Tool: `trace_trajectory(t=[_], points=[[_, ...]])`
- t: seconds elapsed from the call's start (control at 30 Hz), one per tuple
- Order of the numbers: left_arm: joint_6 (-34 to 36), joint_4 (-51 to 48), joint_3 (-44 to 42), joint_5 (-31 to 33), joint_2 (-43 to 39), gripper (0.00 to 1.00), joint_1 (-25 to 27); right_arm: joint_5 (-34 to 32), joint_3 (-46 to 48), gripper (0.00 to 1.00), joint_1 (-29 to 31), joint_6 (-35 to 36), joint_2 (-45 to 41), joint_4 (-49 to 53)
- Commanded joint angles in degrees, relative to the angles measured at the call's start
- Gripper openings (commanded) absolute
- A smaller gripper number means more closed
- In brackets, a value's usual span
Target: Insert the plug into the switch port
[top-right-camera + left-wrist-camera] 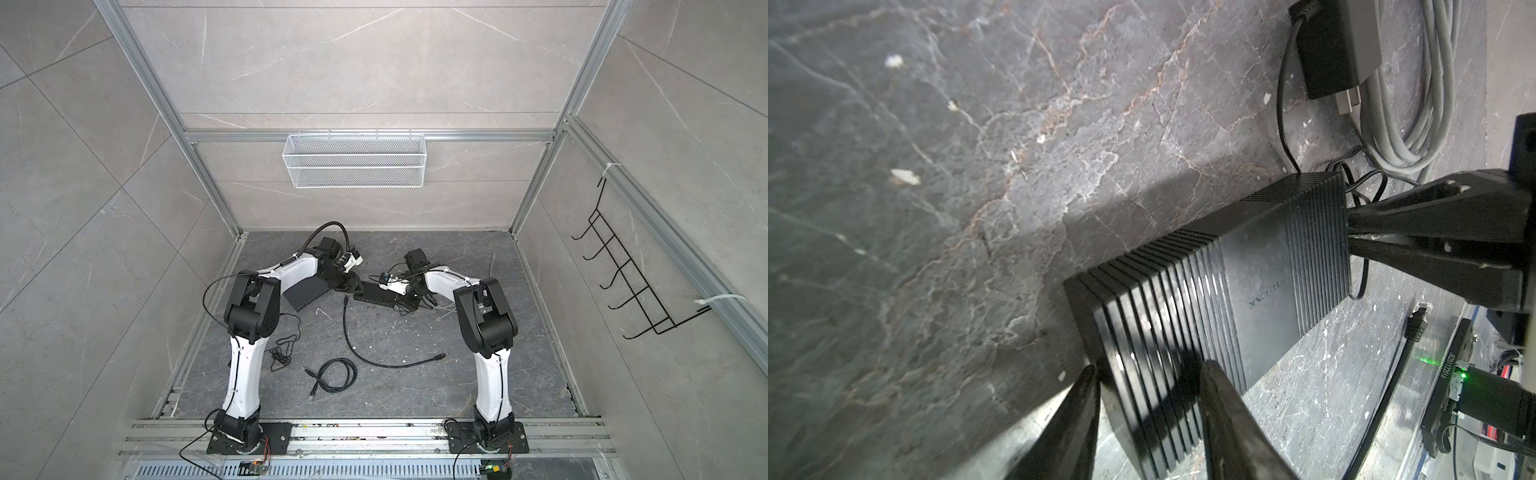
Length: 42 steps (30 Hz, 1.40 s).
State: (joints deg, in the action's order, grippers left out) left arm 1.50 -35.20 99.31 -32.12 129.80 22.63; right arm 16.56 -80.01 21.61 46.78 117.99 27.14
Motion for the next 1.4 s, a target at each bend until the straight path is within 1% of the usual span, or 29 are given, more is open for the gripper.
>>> trace_trajectory(t=[0.0, 0.1, 0.27, 0.37, 0.47, 0.57, 0.63, 0.73, 0.9, 1.0, 1.1, 1.13, 1.2, 1.27, 1.3, 1.37], points=[[1.5, -2.6, -0.7, -9.9, 2.7, 0.41, 5.2, 5.7, 1.3, 0.00, 4.7, -2.1, -1.2, -11.5], [2.4, -2.2, -0.5, -11.3, 2.6, 0.41, 5.5, 4.4, 1.1, 0.00, 5.5, -1.6, -1.5, -12.9], [5.7, -3.4, 0.7, -8.4, 2.5, 0.41, 5.8, 5.6, 1.9, 0.00, 6.4, -1.2, -3.9, -15.6], [8.2, -4.9, 2.3, -6.7, 2.4, 0.41, 5.8, 5.0, 2.2, 0.00, 7.5, 2.3, -4.8, -16.3], [10.0, -6.1, 4.5, -6.0, 2.6, 0.41, 5.7, 2.4, 2.0, 0.00, 8.7, 6.4, -4.8, -16.4], [10.4, -7.7, 6.8, -6.8, 3.3, 0.41, 5.8, 2.4, 1.3, 0.00, 9.0, 7.2, -4.5, -16.3], [9.6, -8.2, 7.6, -7.8, 3.3, 0.40, 5.8, 2.5, 0.2, 0.00, 9.1, 5.4, -4.2, -15.7], [6.9, -6.6, 6.0, -11.3, 3.3, 0.39, 6.0, 1.8, -0.1, 0.00, 9.1, 2.0, -3.6, -16.8], [3.5, -1.8, 0.8, -13.7, 1.1, 0.39, 6.4, -3.2, -0.9, 0.00, 9.1, -3.3, -1.7, -18.2], [2.5, 0.2, -1.2, -15.7, 0.2, 0.39, 6.7, -4.5, -0.9, 0.00, 9.1, -4.9, -1.1, -19.3], [2.0, 1.1, -2.6, -15.9, -0.1, 0.39, 6.9, -4.6, -0.9, 0.00, 9.1, -5.6, -0.9, -19.6], [1.9, 0.9, -2.9, -15.0, -0.3, 0.39, 6.8, -4.8, -0.8, 0.00, 9.1, -5.7, -1.0, -19.6], [1.6, 0.3, -3.1, -12.1, -0.6, 0.39, 6.4, -5.4, -0.6, 0.04, 9.1, -5.3, -1.6, -19.1], [0.2, -0.6, -3.1, -7.7, -1.0, 0.40, 5.4, -6.9, -0.2, 0.08, 8.8, -4.4, -2.5, -17.5], [-0.5, -0.9, -3.1, -5.4, -1.2, 0.40, 4.8, -7.0, 0.3, 0.11, 8.4, -4.1, -3.0, -16.9], [-2.7, -0.5, -3.5, -0.8, -2.0, 0.41, 3.4, -6.3, 1.2, 0.21, 7.2, -3.2, -4.2, -15.1]])
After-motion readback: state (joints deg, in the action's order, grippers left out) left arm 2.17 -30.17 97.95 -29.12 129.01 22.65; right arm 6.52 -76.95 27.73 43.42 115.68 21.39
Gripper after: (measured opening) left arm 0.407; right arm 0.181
